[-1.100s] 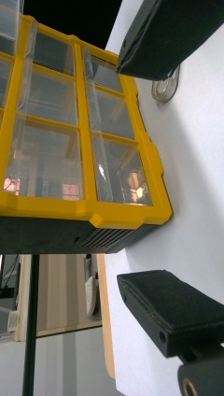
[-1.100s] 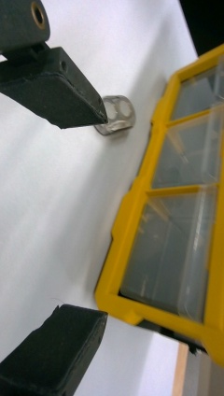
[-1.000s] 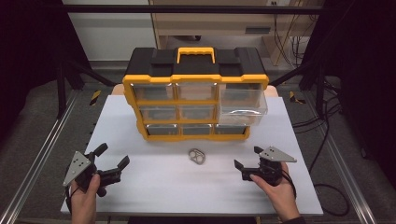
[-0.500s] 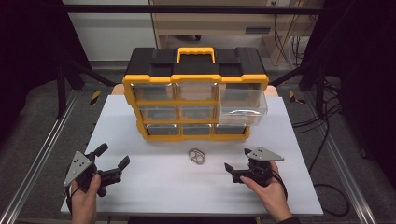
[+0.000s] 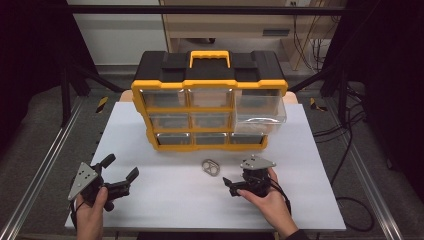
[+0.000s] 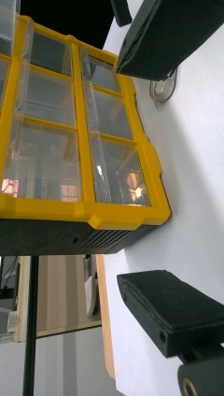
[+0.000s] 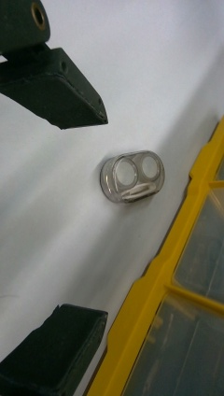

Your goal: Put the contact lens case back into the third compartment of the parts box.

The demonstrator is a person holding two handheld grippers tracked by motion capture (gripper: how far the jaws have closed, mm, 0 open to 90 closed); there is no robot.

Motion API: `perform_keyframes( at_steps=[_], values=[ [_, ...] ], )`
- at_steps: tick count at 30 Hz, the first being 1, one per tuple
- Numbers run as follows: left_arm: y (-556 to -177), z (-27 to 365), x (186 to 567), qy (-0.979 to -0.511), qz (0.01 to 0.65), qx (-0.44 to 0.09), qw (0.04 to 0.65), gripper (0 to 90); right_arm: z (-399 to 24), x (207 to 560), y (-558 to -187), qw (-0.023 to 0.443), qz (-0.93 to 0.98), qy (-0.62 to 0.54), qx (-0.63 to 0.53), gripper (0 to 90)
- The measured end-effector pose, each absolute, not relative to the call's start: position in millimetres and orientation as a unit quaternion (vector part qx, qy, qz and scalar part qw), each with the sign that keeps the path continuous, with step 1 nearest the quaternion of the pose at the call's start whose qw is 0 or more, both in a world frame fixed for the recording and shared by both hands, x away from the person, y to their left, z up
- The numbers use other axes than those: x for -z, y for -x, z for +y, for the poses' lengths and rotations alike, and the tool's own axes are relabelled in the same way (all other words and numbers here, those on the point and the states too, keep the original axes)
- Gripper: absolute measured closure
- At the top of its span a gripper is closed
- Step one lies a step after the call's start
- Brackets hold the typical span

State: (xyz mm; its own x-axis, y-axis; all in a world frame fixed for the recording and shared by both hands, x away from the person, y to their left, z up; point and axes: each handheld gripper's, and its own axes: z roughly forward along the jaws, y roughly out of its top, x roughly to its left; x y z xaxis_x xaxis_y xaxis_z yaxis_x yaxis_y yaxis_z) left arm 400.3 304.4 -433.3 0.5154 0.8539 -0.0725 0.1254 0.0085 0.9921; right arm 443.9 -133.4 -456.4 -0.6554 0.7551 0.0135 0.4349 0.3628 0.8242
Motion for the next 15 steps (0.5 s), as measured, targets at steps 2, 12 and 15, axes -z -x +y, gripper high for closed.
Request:
perform_keyframes(
  at_steps=[2,12,15],
  values=[
    [-400.2,304.4,433.3,-0.634,0.386,-0.305,0.597,1.6,-127.3,456.8,-445.8,0.185,0.810,-0.365,-0.420,6.7],
    [-399.8,304.3,433.2,-0.635,0.385,-0.306,0.596,1.6,-101.5,457.9,-452.5,0.177,0.836,-0.343,-0.391,7.0],
    [-399.9,304.3,433.2,-0.635,0.385,-0.305,0.597,1.6,-94.6,459.1,-455.8,0.174,0.841,-0.341,-0.382,7.2]
  ],
)
